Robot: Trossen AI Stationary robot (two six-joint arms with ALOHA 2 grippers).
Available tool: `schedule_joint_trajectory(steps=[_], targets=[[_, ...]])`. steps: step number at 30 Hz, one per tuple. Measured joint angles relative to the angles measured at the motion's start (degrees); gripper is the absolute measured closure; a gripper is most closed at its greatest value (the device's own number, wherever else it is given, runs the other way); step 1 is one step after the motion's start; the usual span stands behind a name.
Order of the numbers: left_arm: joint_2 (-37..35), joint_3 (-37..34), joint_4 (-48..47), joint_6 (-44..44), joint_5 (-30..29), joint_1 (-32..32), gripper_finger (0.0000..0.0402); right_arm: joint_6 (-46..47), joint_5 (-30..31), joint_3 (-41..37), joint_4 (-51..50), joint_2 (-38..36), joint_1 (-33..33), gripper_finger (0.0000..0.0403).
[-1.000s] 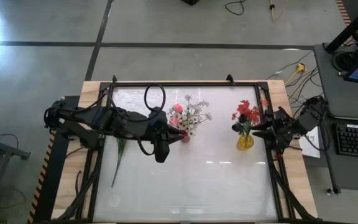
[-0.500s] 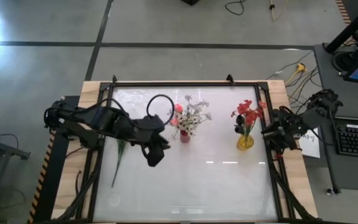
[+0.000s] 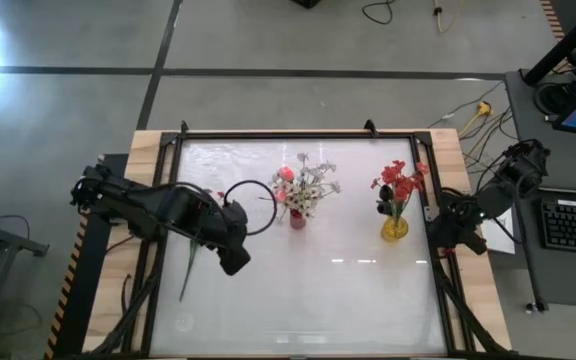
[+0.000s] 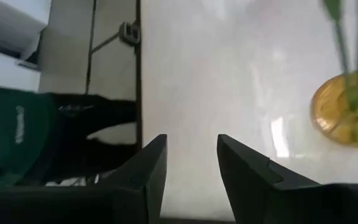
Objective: Sort flowers into vase by color
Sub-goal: Put the red flowers into the yellow vase
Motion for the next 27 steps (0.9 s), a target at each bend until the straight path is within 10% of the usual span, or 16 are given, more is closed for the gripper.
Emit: schedule_joint_trajectory(steps=[18, 27], targets=[[-0.78, -22.72, -4.57, -15.42, 2.06, 2.09, 0.0321, 2.50, -6.47, 0.69, 3.06, 1.12, 0.00, 0.0276], [-0.83, -34.51, -0.06, -22.03, 8.07, 8.40, 0.0257, 2.90, -7.47, 0.69, 3.05, 1.12, 0.00, 0.0271]])
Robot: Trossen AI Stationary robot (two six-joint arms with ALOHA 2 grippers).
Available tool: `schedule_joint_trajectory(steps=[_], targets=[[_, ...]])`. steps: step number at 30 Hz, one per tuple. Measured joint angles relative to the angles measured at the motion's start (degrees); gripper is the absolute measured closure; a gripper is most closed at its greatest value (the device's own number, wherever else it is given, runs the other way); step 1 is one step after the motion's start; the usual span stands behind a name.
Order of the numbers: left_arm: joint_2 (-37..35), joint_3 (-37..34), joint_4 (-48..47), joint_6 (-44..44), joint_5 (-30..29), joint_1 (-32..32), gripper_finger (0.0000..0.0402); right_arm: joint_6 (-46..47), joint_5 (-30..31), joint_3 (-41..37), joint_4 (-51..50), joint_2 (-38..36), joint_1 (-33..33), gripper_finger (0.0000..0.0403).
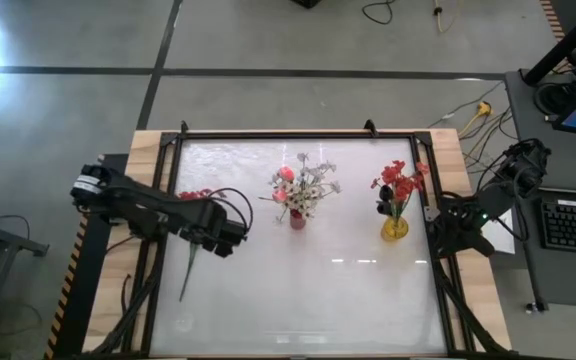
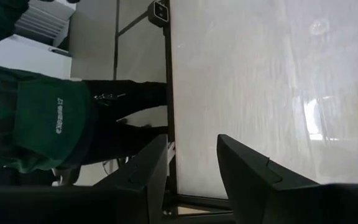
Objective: Sort flowers into vase by color
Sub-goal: Put the red flowers into the yellow vase
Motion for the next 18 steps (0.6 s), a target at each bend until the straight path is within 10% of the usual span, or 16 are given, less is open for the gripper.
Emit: schedule_joint_trajectory(steps=[18], targets=[[0.13, -20.66, 14.34, -10.94, 0.34, 5.25, 0.0216, 1.07, -3.33, -0.17, 2.72, 6.51, 0.08, 0.0279]])
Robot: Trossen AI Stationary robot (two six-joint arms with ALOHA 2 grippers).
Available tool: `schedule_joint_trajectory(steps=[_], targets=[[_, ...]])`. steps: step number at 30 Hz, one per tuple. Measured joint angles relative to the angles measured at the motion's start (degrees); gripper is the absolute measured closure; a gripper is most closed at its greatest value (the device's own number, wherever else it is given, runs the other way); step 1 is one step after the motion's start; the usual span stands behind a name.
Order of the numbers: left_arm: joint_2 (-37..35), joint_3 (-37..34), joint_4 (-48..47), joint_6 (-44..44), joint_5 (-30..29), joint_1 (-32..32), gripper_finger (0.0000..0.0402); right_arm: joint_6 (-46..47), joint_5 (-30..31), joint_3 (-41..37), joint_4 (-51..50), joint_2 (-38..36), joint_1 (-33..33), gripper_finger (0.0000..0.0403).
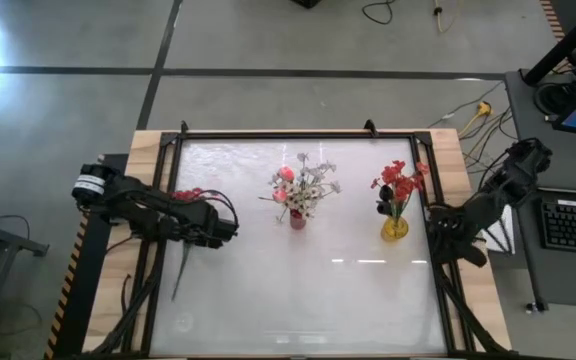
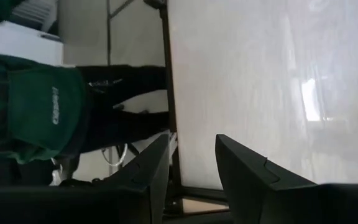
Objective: Sort flowers into vase by color
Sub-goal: Put the red flowers into the yellow vase
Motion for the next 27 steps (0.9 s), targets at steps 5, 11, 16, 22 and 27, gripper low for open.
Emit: schedule_joint_trajectory(steps=[5, 11, 16, 22, 27], targets=[[0.21, -2.54, 6.21, 0.62, -0.37, -0.02, 0.0216, 0.58, -1.20, 0.00, 2.21, 3.48, 0.08, 0.0282], [0.57, -3.94, 7.03, 0.84, -0.32, -0.02, 0.0225, 0.91, -1.10, 0.00, 11.67, 6.93, 0.92, 0.0276], [0.63, -3.23, 6.14, 3.87, -0.67, -0.02, 0.0292, -0.17, 0.68, 0.00, 18.98, 11.18, 2.44, 0.0279], [0.25, 2.04, 3.28, 7.70, -3.92, -0.71, 0.0394, 1.66, 0.43, -0.08, 23.50, 17.05, 6.65, 0.0296], [-2.30, 8.91, -0.94, 9.71, -7.83, -2.75, 0.0399, 4.74, 0.46, 0.04, 28.29, 20.96, 13.22, 0.0315]])
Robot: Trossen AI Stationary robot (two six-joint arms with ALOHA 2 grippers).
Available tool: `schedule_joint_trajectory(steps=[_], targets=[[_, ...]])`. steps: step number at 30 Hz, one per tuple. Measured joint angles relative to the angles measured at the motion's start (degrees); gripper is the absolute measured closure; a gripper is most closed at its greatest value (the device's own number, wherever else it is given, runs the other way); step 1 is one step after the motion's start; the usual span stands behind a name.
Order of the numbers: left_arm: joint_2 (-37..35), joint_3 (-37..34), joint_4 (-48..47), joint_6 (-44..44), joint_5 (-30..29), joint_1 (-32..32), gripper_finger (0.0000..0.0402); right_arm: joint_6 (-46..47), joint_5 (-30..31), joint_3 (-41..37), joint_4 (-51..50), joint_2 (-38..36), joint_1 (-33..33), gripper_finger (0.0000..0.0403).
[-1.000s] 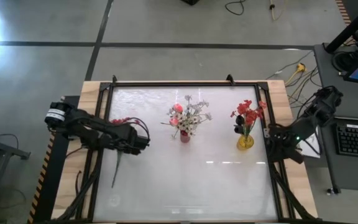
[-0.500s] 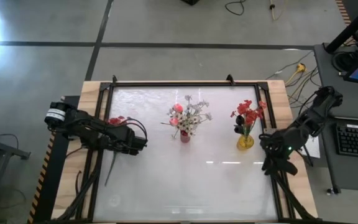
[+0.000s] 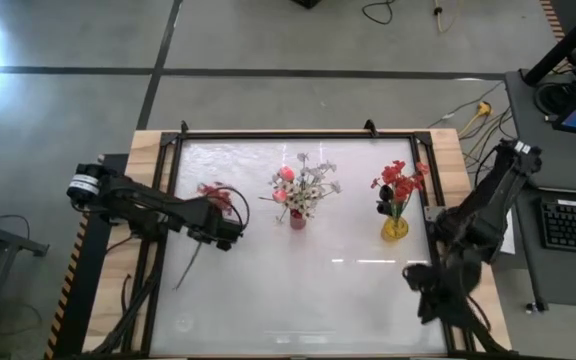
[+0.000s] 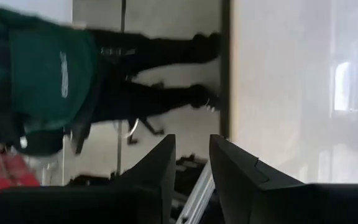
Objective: Sort flowers into vase by color
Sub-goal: Put the red flowers into the yellow vase
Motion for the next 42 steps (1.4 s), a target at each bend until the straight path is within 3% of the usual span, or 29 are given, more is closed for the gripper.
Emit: schedule_joint_trajectory(steps=[6, 13, 24, 32, 37, 42], targets=[[-3.57, 11.01, -5.46, 2.43, -5.23, -3.41, 0.0401, 5.43, 6.98, -0.02, 8.60, 3.99, 8.62, 0.0340], [-4.58, 26.56, -26.09, 3.25, -10.09, -8.08, 0.0401, 13.03, 17.57, 1.21, 13.14, 7.55, 14.03, 0.0354], [-11.83, 37.92, -22.07, 10.64, -25.35, -16.54, 0.0402, 12.60, 31.72, 15.97, 13.32, 19.57, 13.98, 0.0356], [-14.89, 42.68, -15.67, 15.42, -35.36, -25.55, 0.0402, 1.75, 49.35, 30.32, 13.22, 31.73, 13.86, 0.0354], [-14.88, 43.43, -1.44, 29.00, -39.93, -31.44, 0.0401, -1.43, 62.00, 36.98, 13.17, 38.27, 11.99, 0.0329], [-12.75, 43.43, 13.14, 44.99, -40.21, -35.00, 0.0401, -3.47, 62.98, 40.68, 13.20, 41.89, 8.05, 0.0272]])
